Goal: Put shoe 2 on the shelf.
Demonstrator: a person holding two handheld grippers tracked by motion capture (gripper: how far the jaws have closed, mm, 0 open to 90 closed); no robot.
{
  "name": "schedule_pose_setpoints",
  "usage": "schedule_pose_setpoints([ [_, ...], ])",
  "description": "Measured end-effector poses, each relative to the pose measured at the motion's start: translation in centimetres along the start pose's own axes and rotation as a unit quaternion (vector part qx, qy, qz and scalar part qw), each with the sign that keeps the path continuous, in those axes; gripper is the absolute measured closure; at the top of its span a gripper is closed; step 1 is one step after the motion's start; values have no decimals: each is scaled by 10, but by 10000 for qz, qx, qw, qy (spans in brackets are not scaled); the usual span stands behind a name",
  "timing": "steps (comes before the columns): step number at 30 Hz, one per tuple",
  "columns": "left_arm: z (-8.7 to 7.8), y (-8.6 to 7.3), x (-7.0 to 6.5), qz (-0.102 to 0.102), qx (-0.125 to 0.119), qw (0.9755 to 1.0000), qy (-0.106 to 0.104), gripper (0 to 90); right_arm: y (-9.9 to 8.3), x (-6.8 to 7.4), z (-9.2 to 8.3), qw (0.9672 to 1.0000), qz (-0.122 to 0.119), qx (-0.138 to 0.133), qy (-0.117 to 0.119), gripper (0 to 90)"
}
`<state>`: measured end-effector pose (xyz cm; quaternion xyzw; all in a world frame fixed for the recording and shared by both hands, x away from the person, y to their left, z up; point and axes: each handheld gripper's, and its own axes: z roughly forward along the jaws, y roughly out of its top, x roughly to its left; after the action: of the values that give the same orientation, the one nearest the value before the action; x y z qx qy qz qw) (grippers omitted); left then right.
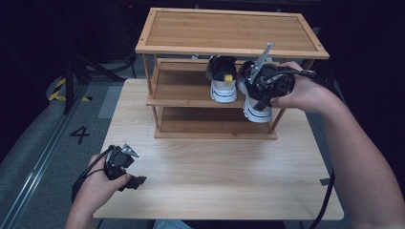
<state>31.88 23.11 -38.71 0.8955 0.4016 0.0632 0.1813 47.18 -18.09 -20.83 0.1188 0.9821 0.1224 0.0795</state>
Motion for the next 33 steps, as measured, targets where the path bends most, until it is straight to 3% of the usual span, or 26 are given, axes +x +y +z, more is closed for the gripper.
schedule_pose_setpoints([
  [6,0,3,0,11,-21,10000,-18,229,-2,1,-4,9992,8,-236,-325,554],
  [10,2,5,1,4,-8,10000,-35,230,-3,2,-5,9986,51,-366,-387,535],
  [12,2,8,1,57,-34,10000,-49,230,-6,2,-6,9972,52,-552,-492,530],
  [17,5,13,1,83,-14,9999,-103,230,-11,1,-8,9961,144,-746,-442,498],
  [21,7,19,1,205,-18,9997,-122,229,-13,-1,-14,9933,305,-989,-512,449],
  [25,8,21,1,180,-35,9997,-152,230,-18,3,-22,9911,335,-1140,-609,449],
  [30,11,26,1,247,-6,9995,-180,230,-36,18,-46,9822,372,-1622,-874,470],
  [31,11,26,1,247,-6,9995,-180,230,-36,18,-46,9822,372,-1622,-874,470],
  [33,12,28,0,260,17,9994,-207,230,-44,24,-54,9791,416,-1761,-929,500],
])
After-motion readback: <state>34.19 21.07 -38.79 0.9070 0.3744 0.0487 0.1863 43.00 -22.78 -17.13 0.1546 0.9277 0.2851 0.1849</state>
